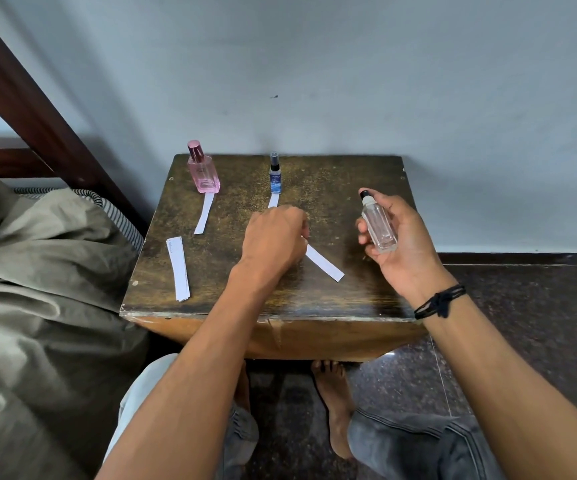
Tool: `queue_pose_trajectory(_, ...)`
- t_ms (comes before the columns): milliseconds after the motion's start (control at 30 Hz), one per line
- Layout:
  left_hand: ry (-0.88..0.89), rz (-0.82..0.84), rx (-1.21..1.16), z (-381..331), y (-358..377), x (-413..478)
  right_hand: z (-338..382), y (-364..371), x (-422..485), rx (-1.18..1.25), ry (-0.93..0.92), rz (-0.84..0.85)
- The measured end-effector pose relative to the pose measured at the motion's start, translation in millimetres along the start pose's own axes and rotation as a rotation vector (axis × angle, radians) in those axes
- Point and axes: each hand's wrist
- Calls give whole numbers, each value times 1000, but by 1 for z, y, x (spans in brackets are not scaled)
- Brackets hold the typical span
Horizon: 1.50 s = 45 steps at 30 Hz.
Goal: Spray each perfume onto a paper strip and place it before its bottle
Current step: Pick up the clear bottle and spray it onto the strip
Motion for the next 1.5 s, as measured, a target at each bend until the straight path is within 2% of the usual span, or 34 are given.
queue_pose_trajectory(200, 0, 25, -28, 1, -3, 1, -1, 1, 0, 75, -16, -21)
queue_pose_trajectory(400, -21, 32, -160, 2, -10, 1, 1, 5, 0, 96, -9, 12)
queue_pose_trajectory(633, -43, -2, -243, 6, -9, 3, -1, 7, 2, 44, -49, 28)
queue_pose_trajectory(933, -61, 6, -327, 8, -9, 5, -4, 3, 5, 8, 23, 10)
queue_pose_trajectory(1100, -82, 19, -421, 11, -12, 6, -2, 1, 5, -26, -15, 9)
queue_pose_trajectory(1167, -85, 19, -444, 12, -13, 7, 0, 2, 3, -154, -67, 12)
queue_pose_trajectory(1300, -100, 2, -479, 14, -15, 8, -1, 5, -4, -615, -190, -28)
queue_pose_trajectory(1500, -137, -12, -592, 17, -15, 10, -17, 1, 1, -1046, -312, 113)
Point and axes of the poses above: each hand's wrist, its own x-axis towards the middle knuckle, its own y-axis out of the palm, z = x × y, and after that the axes turned 5 degrees about z, right-handed
